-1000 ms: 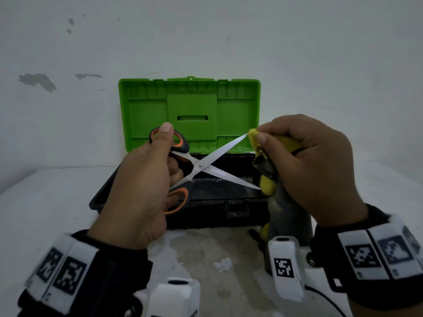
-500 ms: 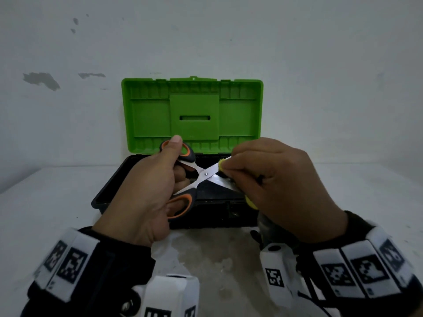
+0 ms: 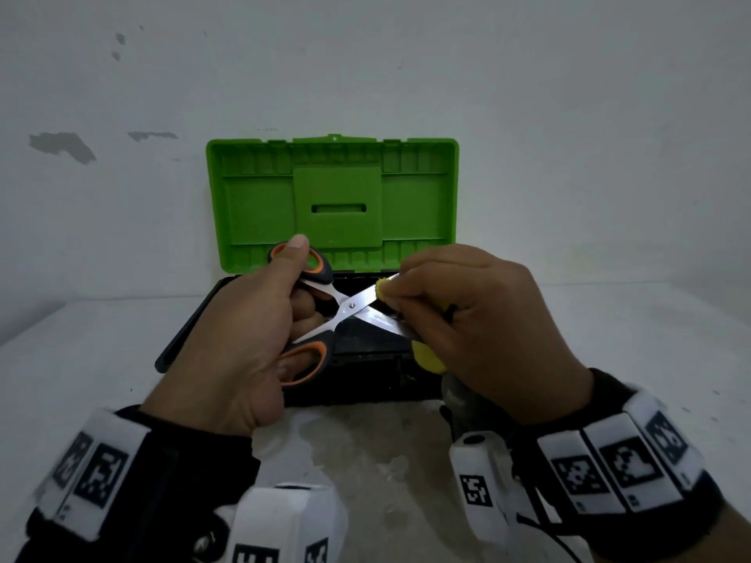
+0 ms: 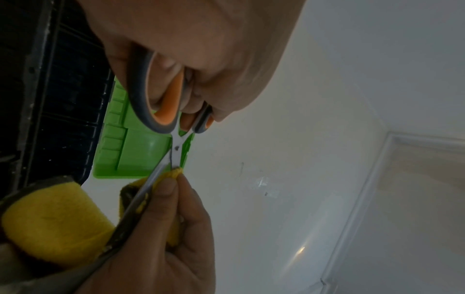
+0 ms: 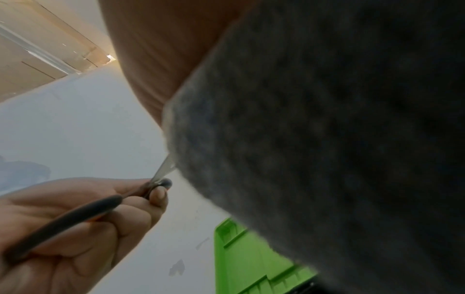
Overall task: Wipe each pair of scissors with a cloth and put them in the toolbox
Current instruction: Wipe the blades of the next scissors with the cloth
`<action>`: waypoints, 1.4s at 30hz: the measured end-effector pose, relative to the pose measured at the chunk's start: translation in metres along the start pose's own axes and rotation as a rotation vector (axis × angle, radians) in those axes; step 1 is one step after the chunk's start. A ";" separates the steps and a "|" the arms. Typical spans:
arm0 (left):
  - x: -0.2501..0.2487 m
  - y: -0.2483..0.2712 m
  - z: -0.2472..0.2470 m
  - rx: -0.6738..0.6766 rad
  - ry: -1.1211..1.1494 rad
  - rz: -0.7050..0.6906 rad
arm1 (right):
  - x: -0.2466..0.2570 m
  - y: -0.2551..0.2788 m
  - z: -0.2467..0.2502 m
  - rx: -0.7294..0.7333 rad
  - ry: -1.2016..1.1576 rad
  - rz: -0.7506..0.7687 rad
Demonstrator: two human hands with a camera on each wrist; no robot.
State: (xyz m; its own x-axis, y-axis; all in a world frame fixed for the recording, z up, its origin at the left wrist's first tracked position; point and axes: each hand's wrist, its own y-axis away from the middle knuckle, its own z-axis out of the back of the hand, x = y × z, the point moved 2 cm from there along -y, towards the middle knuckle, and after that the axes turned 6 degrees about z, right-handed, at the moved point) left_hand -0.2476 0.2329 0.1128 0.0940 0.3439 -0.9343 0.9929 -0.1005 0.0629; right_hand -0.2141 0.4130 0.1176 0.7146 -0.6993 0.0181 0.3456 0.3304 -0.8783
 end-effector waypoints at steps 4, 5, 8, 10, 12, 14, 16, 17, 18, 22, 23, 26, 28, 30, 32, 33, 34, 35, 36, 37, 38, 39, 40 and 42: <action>-0.001 0.000 0.002 0.021 -0.009 -0.007 | -0.014 0.003 0.008 -0.053 0.043 -0.067; 0.000 0.000 0.002 0.018 -0.009 -0.003 | -0.019 0.004 0.010 -0.063 0.050 -0.090; 0.002 0.000 0.000 0.016 0.008 0.016 | -0.034 0.008 0.018 -0.074 0.103 -0.149; 0.002 -0.001 0.001 0.013 0.020 0.010 | -0.042 0.010 0.024 -0.085 0.141 -0.190; -0.001 0.000 0.002 -0.018 -0.008 -0.029 | -0.045 0.009 0.031 -0.117 0.129 -0.270; -0.004 0.001 0.002 -0.052 -0.051 -0.088 | -0.041 0.005 0.037 -0.137 0.084 -0.334; -0.005 0.003 0.000 -0.090 -0.110 -0.162 | -0.029 -0.001 0.038 -0.124 0.047 -0.332; -0.004 0.004 -0.001 -0.105 -0.157 -0.208 | -0.021 -0.005 0.037 -0.108 0.031 -0.313; -0.003 0.006 -0.002 -0.113 -0.213 -0.259 | -0.013 -0.008 0.035 -0.091 0.018 -0.285; 0.001 0.012 -0.008 -0.110 -0.353 -0.438 | 0.015 -0.011 0.009 0.010 0.017 -0.145; 0.001 0.013 -0.010 -0.107 -0.371 -0.479 | 0.017 -0.009 0.001 0.043 0.014 -0.130; 0.001 0.018 -0.013 -0.112 -0.511 -0.622 | 0.010 -0.002 -0.011 0.050 0.023 -0.152; 0.003 0.020 -0.014 -0.112 -0.567 -0.683 | 0.000 -0.001 -0.009 0.011 0.045 -0.187; 0.005 0.020 -0.014 -0.125 -0.571 -0.714 | -0.001 -0.001 -0.007 -0.007 0.036 -0.196; 0.007 0.019 -0.014 -0.158 -0.581 -0.730 | 0.009 -0.002 -0.011 0.010 -0.004 -0.171; 0.008 0.019 -0.014 -0.173 -0.588 -0.734 | 0.015 -0.003 -0.013 0.017 -0.018 -0.154; 0.008 0.019 -0.013 -0.178 -0.589 -0.735 | 0.017 -0.003 -0.015 0.016 -0.024 -0.141; 0.008 0.019 -0.013 -0.174 -0.584 -0.733 | 0.017 -0.003 -0.016 0.008 -0.028 -0.135; 0.008 0.019 -0.013 -0.166 -0.576 -0.727 | 0.013 -0.002 -0.015 -0.001 -0.029 -0.139; 0.009 0.019 -0.013 -0.159 -0.568 -0.720 | 0.008 -0.001 -0.013 -0.010 -0.023 -0.148; 0.009 0.018 -0.013 -0.155 -0.559 -0.713 | 0.002 -0.001 -0.011 -0.018 -0.010 -0.162; 0.010 0.018 -0.014 -0.150 -0.552 -0.704 | -0.004 0.000 -0.009 -0.022 0.007 -0.179; 0.012 0.017 -0.015 -0.142 -0.544 -0.697 | -0.009 0.002 -0.007 -0.023 0.021 -0.197; 0.014 0.017 -0.016 -0.121 -0.525 -0.686 | -0.017 0.005 -0.004 -0.037 0.034 -0.227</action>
State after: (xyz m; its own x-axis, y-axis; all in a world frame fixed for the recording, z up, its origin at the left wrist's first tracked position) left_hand -0.2281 0.2510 0.1061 -0.5435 -0.1860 -0.8185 0.8217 0.0813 -0.5641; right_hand -0.2271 0.4241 0.1108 0.6001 -0.7741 0.2015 0.4719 0.1392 -0.8706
